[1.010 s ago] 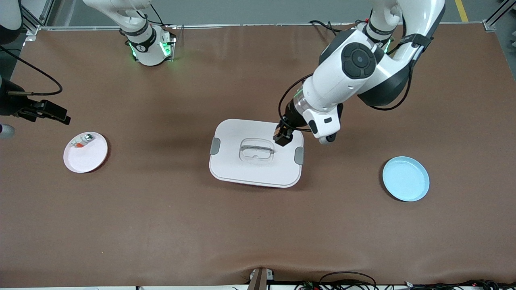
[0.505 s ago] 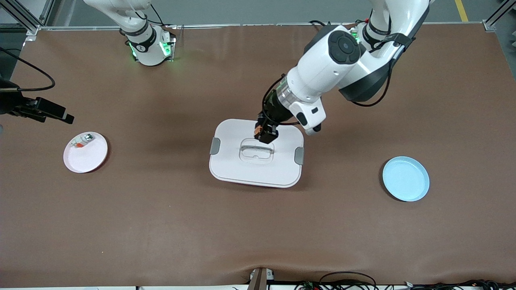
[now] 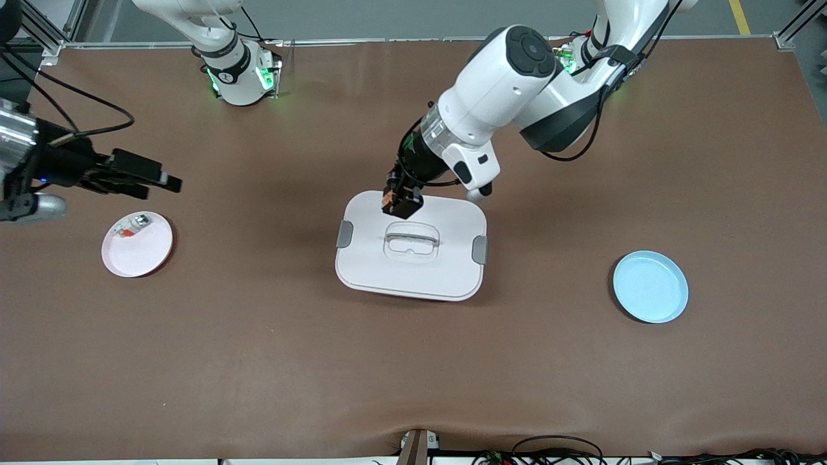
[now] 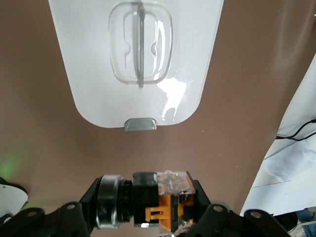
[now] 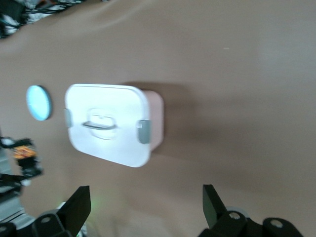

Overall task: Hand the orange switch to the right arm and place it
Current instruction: 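Carry the switch with the left gripper over the white box, then move the left gripper toward the right gripper while the right gripper approaches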

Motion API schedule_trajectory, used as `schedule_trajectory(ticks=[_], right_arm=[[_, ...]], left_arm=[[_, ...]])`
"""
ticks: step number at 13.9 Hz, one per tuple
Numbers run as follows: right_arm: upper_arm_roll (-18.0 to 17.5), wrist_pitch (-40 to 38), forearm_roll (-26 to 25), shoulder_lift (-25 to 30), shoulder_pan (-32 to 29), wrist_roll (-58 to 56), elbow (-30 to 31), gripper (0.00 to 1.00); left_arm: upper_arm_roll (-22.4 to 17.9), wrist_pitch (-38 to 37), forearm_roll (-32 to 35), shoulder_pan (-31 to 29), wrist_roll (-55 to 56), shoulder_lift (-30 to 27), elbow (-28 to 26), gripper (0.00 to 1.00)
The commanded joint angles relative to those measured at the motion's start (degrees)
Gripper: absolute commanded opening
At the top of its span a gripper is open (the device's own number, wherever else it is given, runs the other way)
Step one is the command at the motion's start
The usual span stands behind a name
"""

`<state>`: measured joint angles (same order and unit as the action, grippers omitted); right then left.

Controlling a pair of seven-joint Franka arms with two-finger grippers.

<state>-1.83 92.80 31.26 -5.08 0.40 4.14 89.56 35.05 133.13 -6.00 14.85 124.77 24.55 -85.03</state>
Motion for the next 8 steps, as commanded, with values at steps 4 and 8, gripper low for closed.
schedule_trajectory(ticks=[4,8], right_arm=[[0.25,7.38,7.55,0.33,7.32,-2.02,3.33,1.00],[0.25,9.67,11.09,0.42,9.09,-5.37,6.15,1.00]], left_arm=[[-0.16,3.26,-0.60,3.52,2.32,0.58,2.50,0.26],[-0.25,3.98,0.11,4.58,2.23,1.55,2.32,0.26]])
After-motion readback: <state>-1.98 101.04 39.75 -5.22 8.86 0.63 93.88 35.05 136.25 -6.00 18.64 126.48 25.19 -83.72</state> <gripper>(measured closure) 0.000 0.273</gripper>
